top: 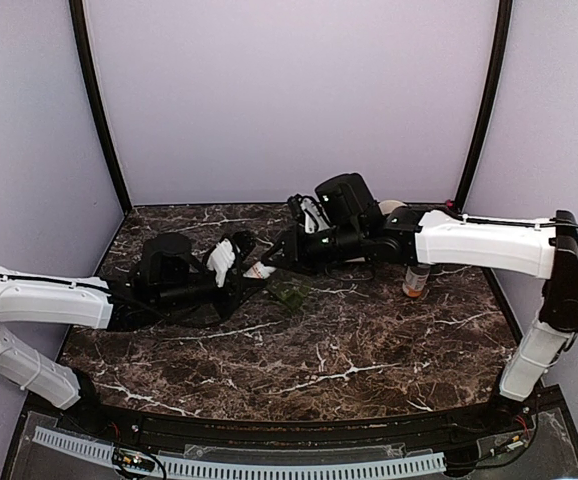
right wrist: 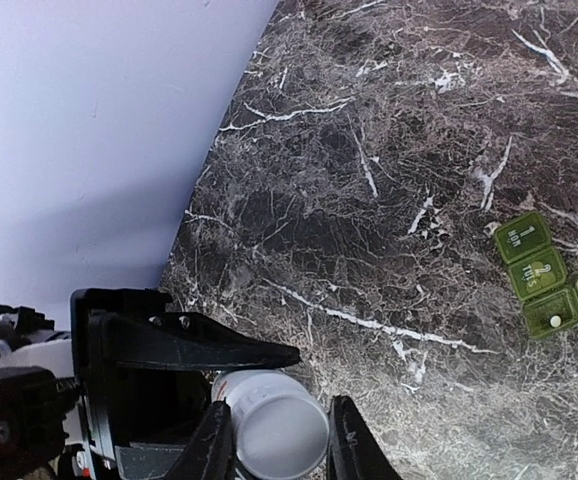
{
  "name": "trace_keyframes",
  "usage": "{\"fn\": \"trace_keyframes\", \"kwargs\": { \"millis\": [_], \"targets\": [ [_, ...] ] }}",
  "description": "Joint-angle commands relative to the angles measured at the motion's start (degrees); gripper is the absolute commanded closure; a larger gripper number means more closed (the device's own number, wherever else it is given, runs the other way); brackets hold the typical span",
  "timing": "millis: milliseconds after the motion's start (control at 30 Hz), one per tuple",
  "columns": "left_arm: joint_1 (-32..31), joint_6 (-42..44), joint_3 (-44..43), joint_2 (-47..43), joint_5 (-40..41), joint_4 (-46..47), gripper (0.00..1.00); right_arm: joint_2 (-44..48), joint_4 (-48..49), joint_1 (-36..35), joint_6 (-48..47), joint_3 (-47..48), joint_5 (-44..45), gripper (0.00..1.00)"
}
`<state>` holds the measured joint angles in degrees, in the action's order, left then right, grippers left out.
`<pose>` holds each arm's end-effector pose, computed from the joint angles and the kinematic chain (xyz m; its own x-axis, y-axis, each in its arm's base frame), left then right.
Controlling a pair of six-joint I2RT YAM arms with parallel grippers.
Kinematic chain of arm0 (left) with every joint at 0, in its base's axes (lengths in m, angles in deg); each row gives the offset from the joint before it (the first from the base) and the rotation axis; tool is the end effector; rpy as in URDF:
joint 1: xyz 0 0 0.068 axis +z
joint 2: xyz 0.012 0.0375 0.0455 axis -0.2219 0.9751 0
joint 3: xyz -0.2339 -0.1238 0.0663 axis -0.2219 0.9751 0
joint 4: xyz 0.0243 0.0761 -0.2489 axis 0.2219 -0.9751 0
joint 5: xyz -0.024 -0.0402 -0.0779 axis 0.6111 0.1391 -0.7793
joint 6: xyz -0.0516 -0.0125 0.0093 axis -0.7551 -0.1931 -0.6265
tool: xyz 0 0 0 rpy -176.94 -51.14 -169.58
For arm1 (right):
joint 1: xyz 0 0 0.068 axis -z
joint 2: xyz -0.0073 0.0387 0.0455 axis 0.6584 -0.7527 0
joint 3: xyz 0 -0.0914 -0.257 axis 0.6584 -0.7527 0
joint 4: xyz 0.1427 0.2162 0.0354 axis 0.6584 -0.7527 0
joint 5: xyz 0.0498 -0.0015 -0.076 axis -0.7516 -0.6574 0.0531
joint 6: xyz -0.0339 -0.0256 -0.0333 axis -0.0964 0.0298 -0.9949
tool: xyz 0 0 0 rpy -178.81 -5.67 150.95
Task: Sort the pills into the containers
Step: Screw the lid of the pill bottle onto the pill bottle.
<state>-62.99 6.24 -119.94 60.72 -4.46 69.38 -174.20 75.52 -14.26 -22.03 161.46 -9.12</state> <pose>0.1858 -0.2282 0.2524 -0.0271 0.2419 -0.9699 0.8371 0.5359 0.1103 0.2192 0.3335 0.3000 -0.8734 0.0030 -0.4869 -0.4015 0.5612 0.7238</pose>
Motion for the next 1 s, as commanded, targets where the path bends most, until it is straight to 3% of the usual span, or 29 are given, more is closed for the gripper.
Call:
{"fn": "trace_keyframes", "kwargs": {
  "millis": [0,100,233,500,533,800,900,967],
  "targets": [
    [-5.0,12.36,-0.92,-1.14,14.52,22.81,1.0,-4.41,-1.05,-2.78,8.13,-0.03,-10.15,1.0],
    [-7.9,18.86,0.41,0.63,21.45,29.32,1.0,-5.22,0.57,-2.33,11.1,-0.52,-11.41,1.0],
    [-9.83,22.36,1.6,2.33,24.91,35.67,1.0,-6.05,-0.09,-2.13,12.25,0.78,-11.38,1.0],
    [-9.81,17.42,1.4,1.07,23.65,31.01,1.0,-3.44,-0.35,-1.78,9.73,0.36,-7.36,1.0],
    [-9.77,16.79,1.4,0.72,23.48,30.17,1.0,-2.71,0.0,-1.78,9.22,0.0,-6.77,0.98],
    [-7.62,9.73,1.24,-2.39,20.55,22.78,1.0,3.54,0.59,-1.92,4.55,-1.83,-0.15,0.49],
    [-7.04,7.9,1.23,-3.28,19.28,20.67,1.0,5.58,1.29,-2.16,2.88,-2.97,1.78,0.38],
    [-6.6,6.76,1.15,-3.77,18.2,19.21,1.0,7.29,1.13,-2.52,1.32,-3.35,3.37,0.36]
  ]
}}
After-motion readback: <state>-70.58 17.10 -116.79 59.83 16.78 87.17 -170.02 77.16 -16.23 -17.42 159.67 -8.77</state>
